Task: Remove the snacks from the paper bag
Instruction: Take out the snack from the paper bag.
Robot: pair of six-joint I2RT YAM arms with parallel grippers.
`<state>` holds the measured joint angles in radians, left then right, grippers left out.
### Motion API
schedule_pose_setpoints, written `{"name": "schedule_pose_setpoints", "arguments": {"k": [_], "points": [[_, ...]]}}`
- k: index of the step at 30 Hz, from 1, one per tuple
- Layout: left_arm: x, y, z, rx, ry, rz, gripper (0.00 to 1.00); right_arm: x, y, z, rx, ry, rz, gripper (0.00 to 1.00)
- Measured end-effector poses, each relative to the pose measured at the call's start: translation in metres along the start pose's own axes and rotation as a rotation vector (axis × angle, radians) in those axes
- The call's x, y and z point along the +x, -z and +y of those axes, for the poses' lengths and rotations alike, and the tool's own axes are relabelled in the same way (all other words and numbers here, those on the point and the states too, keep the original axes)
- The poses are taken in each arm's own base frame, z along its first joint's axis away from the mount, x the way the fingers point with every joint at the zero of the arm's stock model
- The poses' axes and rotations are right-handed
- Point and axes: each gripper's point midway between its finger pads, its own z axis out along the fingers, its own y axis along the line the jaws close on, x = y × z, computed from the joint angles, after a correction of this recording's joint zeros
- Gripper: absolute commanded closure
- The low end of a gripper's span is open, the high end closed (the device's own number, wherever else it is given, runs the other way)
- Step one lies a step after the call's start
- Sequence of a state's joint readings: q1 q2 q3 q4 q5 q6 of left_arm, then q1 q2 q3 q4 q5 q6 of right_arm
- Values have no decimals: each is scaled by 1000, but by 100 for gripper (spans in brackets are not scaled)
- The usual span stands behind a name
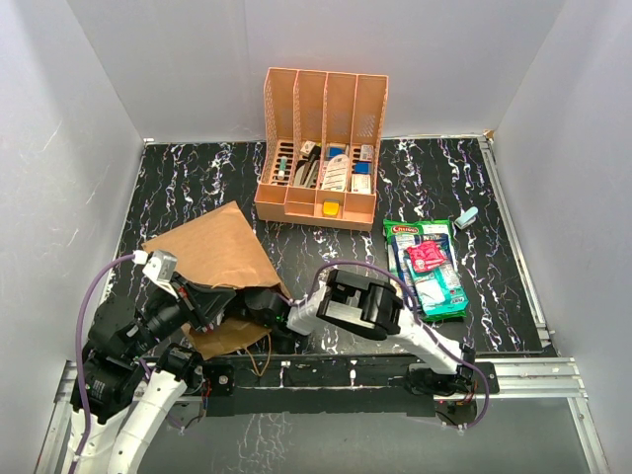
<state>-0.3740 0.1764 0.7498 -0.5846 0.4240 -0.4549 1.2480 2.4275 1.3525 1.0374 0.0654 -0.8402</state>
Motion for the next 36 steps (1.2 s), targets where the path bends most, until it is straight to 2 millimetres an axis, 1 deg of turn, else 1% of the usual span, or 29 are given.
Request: {"name": "schedule_pose_setpoints", "arguments": {"k": [5,11,15,19,22,24,26,29,33,36], "points": [[-2,0,3,-16,2,-10,100,-11,19,-7,-8,-10,-21,93],[-3,0,5,-32,7,-19,100,-29,44,-3,-81,-32,-88,93],[-3,0,6,-38,9,-21,100,-38,49,1,-116,-44,-126,93],[-4,0,7,-40,9,-22,100,-40,55,9,-137,-55,-130,93],[-4,0,8,-47,11,-25,100,-42,71,16,-176,-58,-131,93],[-4,0,9,-57,14,-25,100,-47,89,19,-207,-63,-131,93],[-4,0,12,-69,18,-28,100,-58,107,17,-237,-79,-133,93],[-4,0,15,-89,28,-31,100,-87,128,7,-264,-156,-143,93],[-4,0,20,-119,43,-36,100,-131,149,-12,-248,-335,-114,93],[-6,0,24,-140,50,-45,100,-156,172,-20,-261,-496,-62,93]]}}
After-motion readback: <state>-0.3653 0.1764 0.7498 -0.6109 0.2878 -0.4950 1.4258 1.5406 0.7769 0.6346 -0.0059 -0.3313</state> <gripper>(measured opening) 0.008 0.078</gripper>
